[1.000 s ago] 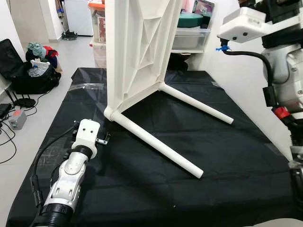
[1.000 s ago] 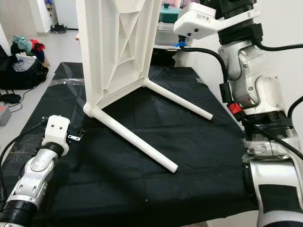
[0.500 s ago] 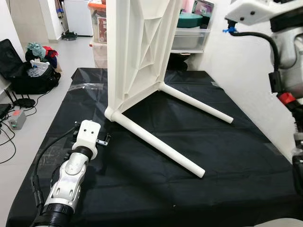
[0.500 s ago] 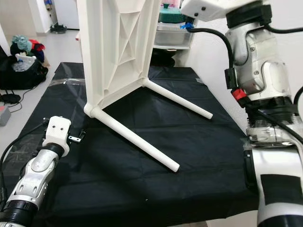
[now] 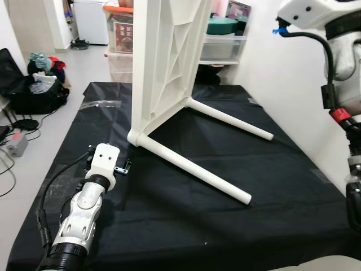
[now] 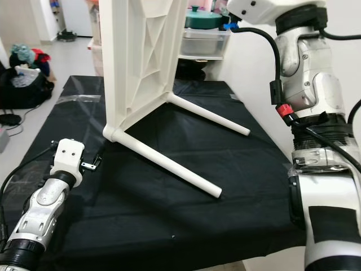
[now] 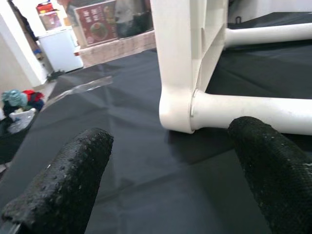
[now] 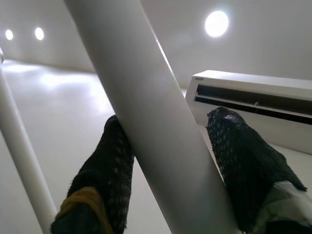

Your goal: Building children table

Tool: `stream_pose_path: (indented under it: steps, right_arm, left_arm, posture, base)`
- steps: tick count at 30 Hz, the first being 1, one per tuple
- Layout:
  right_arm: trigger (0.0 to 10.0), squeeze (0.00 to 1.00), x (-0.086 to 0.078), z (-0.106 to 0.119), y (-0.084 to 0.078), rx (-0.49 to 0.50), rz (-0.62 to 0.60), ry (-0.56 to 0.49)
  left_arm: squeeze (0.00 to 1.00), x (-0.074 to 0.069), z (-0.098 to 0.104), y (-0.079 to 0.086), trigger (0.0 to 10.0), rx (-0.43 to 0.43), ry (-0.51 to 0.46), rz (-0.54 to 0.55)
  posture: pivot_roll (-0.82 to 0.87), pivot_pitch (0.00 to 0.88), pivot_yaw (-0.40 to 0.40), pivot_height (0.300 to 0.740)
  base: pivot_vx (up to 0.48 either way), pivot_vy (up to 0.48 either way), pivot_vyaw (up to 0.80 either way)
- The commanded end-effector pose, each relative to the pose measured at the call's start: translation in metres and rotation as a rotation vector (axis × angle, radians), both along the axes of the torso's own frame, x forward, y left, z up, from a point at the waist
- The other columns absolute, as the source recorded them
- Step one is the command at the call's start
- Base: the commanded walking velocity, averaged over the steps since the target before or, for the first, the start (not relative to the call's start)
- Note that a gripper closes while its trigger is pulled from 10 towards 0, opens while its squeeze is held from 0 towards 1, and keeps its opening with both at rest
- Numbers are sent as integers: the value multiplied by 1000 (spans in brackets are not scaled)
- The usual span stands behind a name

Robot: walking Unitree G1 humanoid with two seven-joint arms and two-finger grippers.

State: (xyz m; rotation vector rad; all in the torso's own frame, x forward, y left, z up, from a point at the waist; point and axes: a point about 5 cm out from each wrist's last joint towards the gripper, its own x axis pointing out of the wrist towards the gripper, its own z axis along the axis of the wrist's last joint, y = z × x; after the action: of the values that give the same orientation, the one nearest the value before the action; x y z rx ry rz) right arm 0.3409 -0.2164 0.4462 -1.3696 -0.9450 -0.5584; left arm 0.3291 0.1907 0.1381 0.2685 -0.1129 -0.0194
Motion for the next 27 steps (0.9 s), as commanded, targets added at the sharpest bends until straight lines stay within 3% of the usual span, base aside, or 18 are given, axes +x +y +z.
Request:
stream_pose_path:
  steps: [1, 7, 10, 15, 18, 21, 25, 27]
  right_arm:
    - [0, 0, -2, 1, 3, 46, 82, -29]
    - [0, 0, -6, 7, -1, 53, 77, -88]
    - [0, 0, -11, 8, -14, 118, 52, -143]
    - [0, 0, -16, 10, -22, 149, 48, -210]
    - [0, 0, -27, 19, -25, 193, 124, -338]
    - [0, 0, -29, 21, -25, 196, 138, -361]
    - [0, 0, -44, 25, -6, 44, 301, -493]
    - [0, 0, -44, 27, -11, 78, 298, -503]
  left_arm:
    - [0, 0, -1, 2, 10000, 17, 3, 3]
    - [0, -1, -2, 0, 10000, 15, 4, 2]
    - [0, -2, -3, 2, 10000, 17, 4, 8]
    - [0, -2, -3, 3, 10000, 20, 4, 11]
    - [0, -1, -2, 3, 10000, 23, 3, 13]
    - [0, -1, -2, 3, 10000, 23, 3, 13]
    - [0, -1, -3, 4, 10000, 26, 3, 16]
    - [0, -2, -3, 5, 10000, 27, 3, 21]
  posture:
    - [40, 0, -103, 740]
    - [42, 0, -105, 740]
    - [56, 0, -111, 740]
    - [56, 0, -111, 740]
    - [62, 0, -114, 740]
    - [62, 0, -114, 740]
    - [72, 0, -122, 740]
    - [72, 0, -122, 740]
  base:
    - [0, 0, 0]
    - [0, 0, 0]
    - [0, 0, 0]
    - [0, 0, 0]
    - [0, 0, 0]
    - [0, 0, 0]
    - [0, 0, 0]
    - [0, 0, 0]
